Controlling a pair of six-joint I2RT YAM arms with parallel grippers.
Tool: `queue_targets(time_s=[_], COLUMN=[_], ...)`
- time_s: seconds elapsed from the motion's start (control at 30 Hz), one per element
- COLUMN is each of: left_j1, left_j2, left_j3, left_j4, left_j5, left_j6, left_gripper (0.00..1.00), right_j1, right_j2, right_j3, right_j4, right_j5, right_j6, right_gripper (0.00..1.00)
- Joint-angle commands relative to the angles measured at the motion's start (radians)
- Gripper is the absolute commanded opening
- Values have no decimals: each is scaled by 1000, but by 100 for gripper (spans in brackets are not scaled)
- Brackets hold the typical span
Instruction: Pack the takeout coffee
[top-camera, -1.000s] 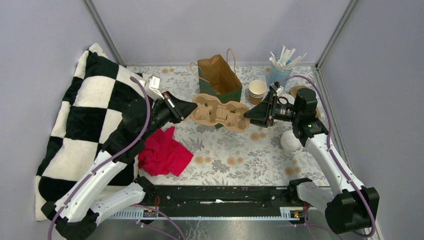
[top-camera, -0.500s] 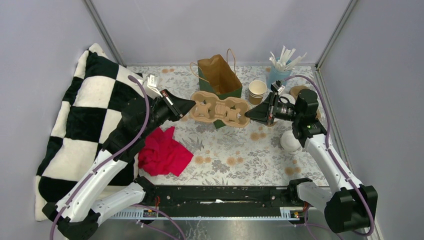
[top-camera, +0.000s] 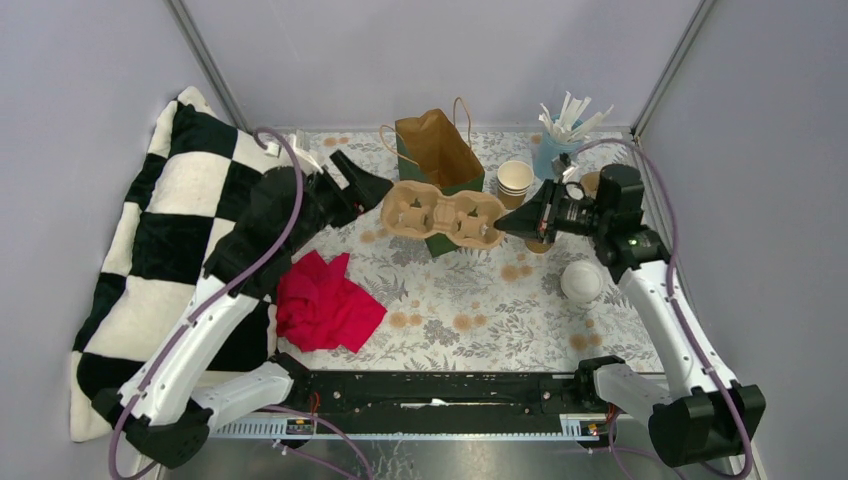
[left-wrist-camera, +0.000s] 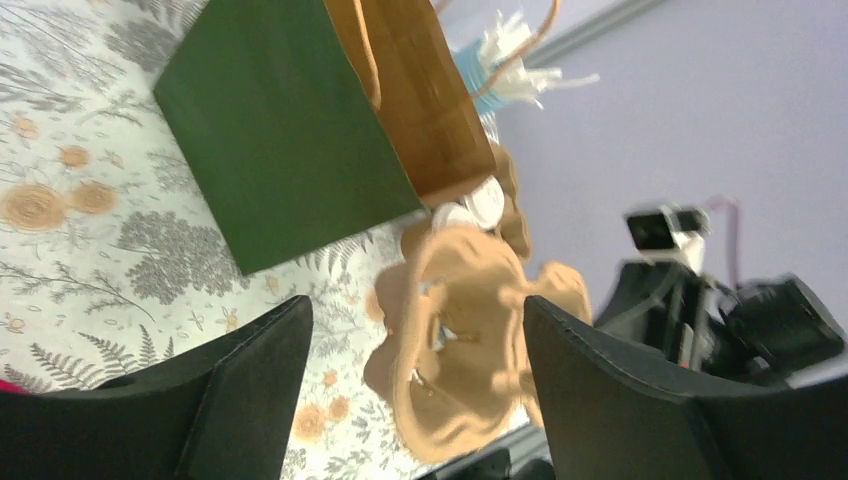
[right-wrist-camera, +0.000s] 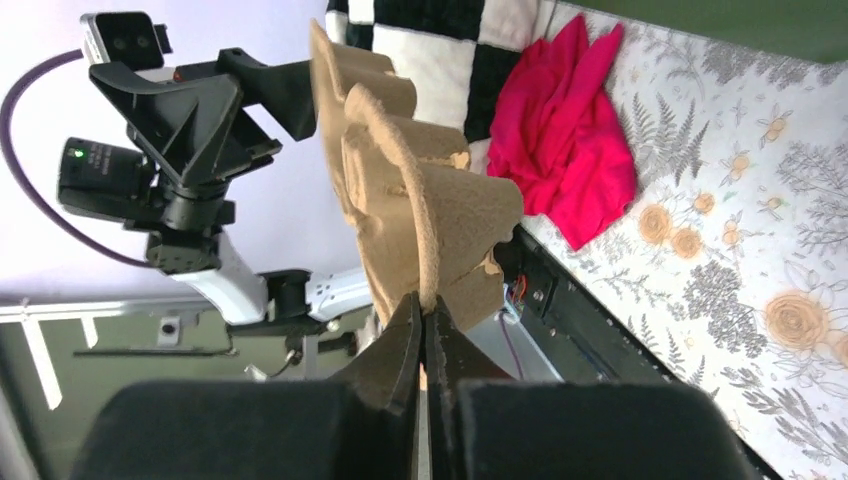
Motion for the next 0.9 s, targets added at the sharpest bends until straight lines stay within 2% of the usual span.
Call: queue_targets(time_s=[0.0,0.1,0.23,0.37,0.47,0.53,0.63,0.7,0.77,0.8,0.87], left_j1=[39,69,105,144,171,177,183,183,183,183,183], left_j2=[122,218,322,392,454,479,497,503,502,495,466], left_j3=[203,289,325,327,356,364,358,353,348,341,315], left_j4=[-146,-135,-69,49,87,124,166,162,140,126,112], left_j5=[-123,-149,-185,-162,-116,-89,-41,-12,10,23,42], left_j6=[5,11,3,22,26,50,50,41,17,-2,-44], left_gripper=[83,85,87,81,73,65,46,25,8,3,0], right_j1=[-2,-2,-2,-2,-2,-2,-2,-2,-2,-2,-2], right_j2=[-34,-50,-68,-80,-82,-76,-64,-52,-25,-11,12], right_j3=[281,409,539,637,661,664,656,657,679,695,709], right_j4=[-510,-650,-779,-828,-820,-798,-778,-767,-763,-757,-740], right_j5=[126,179,289,445,494,483,468,494,526,534,552], right_j6=[-394,-494,-575,-616,-607,-599,-584,-564,-525,-499,-424], right_gripper=[0,0,0,0,0,0,0,0,0,0,0])
